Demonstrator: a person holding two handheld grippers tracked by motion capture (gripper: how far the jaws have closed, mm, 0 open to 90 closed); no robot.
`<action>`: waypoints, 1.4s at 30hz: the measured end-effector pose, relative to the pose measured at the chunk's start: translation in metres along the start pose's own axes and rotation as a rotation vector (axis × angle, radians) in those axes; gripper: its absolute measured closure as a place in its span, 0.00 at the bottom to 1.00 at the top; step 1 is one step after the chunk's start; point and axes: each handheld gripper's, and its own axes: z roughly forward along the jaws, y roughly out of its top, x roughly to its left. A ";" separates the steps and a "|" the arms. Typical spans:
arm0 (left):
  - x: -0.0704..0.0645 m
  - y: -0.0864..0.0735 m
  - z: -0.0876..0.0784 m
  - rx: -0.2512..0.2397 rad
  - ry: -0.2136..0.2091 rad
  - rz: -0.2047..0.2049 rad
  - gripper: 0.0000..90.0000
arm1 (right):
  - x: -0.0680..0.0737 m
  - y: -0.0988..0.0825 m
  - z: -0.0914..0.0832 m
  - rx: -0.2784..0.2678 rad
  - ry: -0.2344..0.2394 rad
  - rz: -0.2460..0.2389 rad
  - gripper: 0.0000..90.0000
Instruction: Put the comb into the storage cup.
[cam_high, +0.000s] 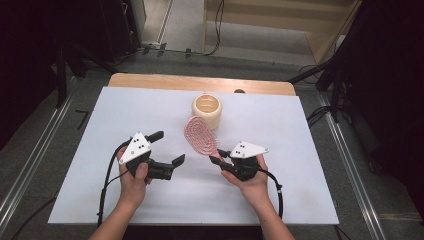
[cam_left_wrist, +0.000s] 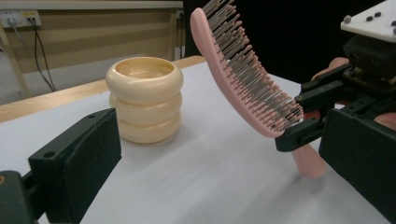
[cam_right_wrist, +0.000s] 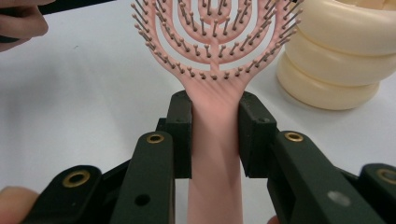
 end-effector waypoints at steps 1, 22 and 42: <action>-0.001 0.001 0.001 -0.002 -0.001 -0.007 0.00 | 0.001 0.000 0.001 -0.007 -0.003 -0.004 0.75; -0.009 0.010 0.025 0.004 -0.041 -0.067 0.03 | 0.014 0.001 0.005 -0.045 0.001 -0.043 0.75; -0.014 0.016 0.036 0.018 -0.043 -0.134 0.23 | 0.030 0.003 0.012 -0.049 0.006 -0.105 0.75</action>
